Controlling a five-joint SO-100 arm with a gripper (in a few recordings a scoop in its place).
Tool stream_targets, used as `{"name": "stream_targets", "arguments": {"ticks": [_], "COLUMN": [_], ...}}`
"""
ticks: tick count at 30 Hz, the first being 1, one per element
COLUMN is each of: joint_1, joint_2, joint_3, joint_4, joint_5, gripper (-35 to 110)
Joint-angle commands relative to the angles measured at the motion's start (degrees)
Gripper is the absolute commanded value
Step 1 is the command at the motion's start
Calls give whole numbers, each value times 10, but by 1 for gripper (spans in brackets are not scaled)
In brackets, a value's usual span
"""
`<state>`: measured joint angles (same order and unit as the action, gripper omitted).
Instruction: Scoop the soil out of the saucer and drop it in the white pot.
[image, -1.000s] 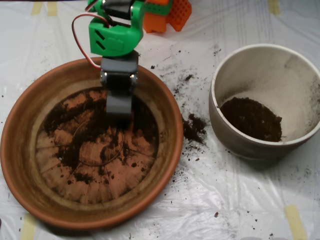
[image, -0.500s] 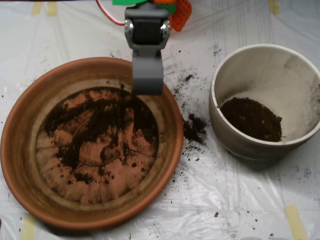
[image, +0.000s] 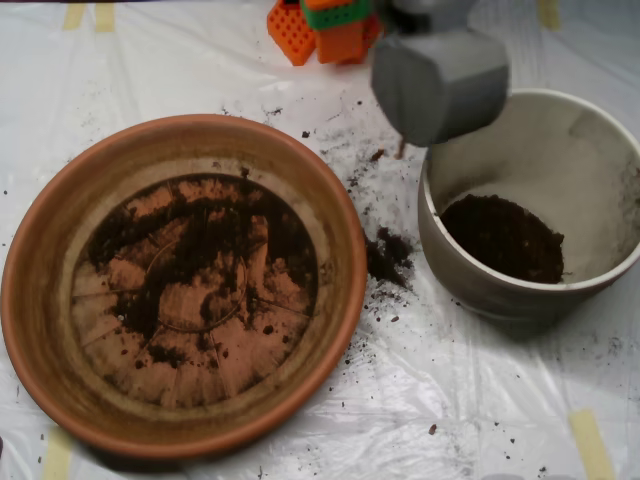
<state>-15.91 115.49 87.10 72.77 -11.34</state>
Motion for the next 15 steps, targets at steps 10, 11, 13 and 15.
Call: {"name": "stream_targets", "arguments": {"ticks": [10, 11, 13, 15], "joint_1": [-63, -58, -47, -31], "joint_2": [-62, -61, -54, -41], "joint_3": [-64, -63, -62, -62], "joint_4": [53, 53, 53, 54], "joint_5": [-19, -17, -6, 9], "gripper": [42, 43, 44, 44]}}
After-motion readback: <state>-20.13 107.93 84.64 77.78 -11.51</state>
